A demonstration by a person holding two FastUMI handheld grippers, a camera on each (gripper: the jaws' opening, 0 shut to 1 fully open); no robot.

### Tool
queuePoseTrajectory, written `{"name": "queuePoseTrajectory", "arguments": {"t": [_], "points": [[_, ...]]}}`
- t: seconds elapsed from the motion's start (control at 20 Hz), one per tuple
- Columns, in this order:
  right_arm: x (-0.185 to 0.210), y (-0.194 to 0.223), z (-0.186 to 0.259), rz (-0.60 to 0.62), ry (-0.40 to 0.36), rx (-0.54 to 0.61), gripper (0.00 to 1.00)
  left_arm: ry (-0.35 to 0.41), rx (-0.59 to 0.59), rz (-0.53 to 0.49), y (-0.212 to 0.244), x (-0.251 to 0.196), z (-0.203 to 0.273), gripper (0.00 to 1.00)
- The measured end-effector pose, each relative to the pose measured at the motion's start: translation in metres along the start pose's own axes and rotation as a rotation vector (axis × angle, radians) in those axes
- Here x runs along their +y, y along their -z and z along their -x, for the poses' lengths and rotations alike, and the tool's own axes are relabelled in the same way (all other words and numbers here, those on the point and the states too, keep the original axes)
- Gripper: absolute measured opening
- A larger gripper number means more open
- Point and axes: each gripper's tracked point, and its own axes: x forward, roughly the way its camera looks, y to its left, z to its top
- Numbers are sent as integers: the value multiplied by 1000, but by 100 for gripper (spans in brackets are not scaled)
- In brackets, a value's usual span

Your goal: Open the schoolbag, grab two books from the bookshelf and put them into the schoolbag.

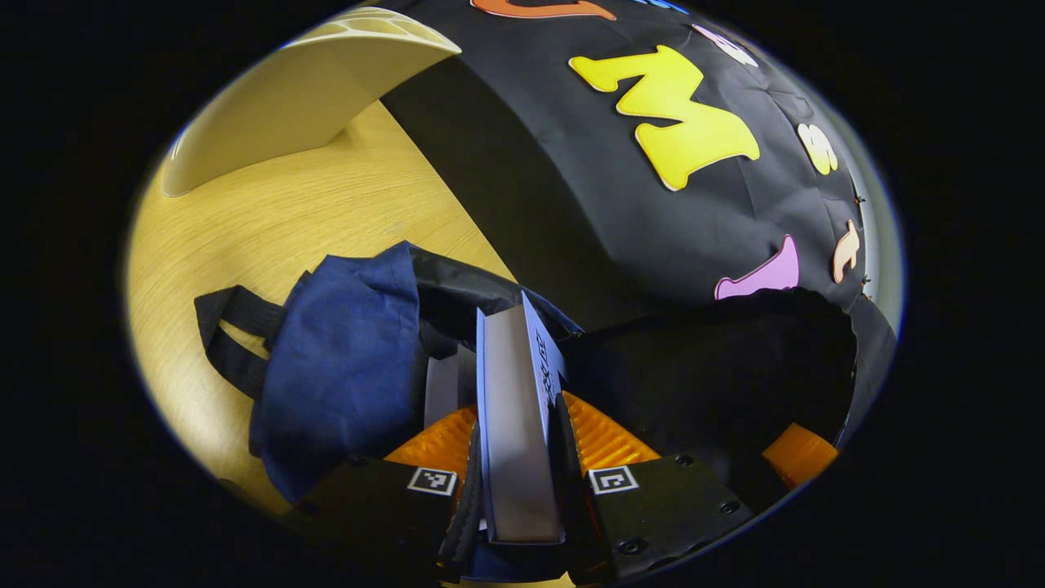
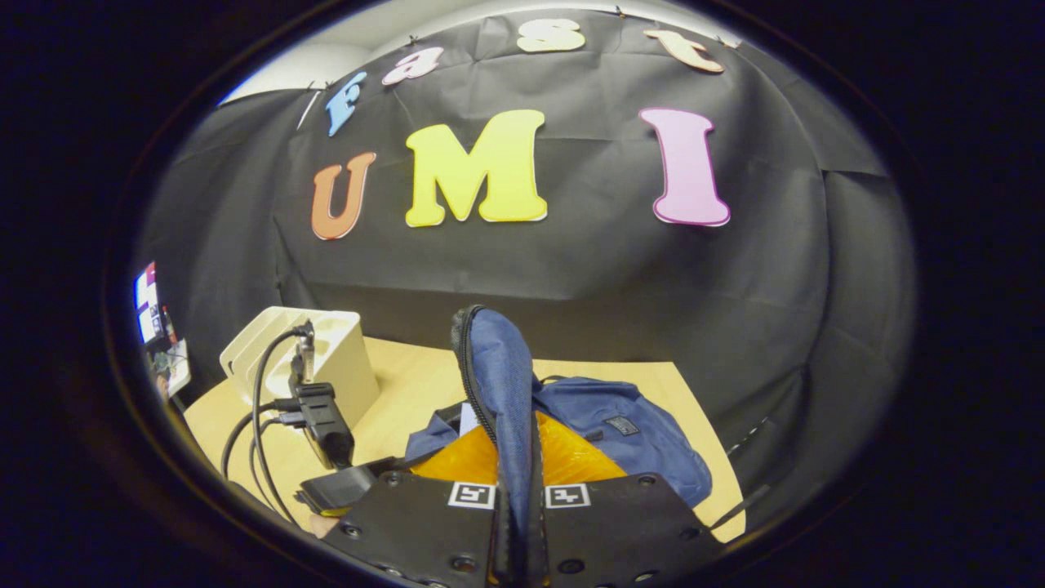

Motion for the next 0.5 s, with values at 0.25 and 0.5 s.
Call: {"name": "queuePoseTrajectory", "arguments": {"t": [0.25,0.5], "points": [[-9,6,-1,-29,10,6,7,1,37,15,15,2,-7,49],[-22,13,-1,-64,31,9,8,-40,82,-224,17,1,-2,69]]}}
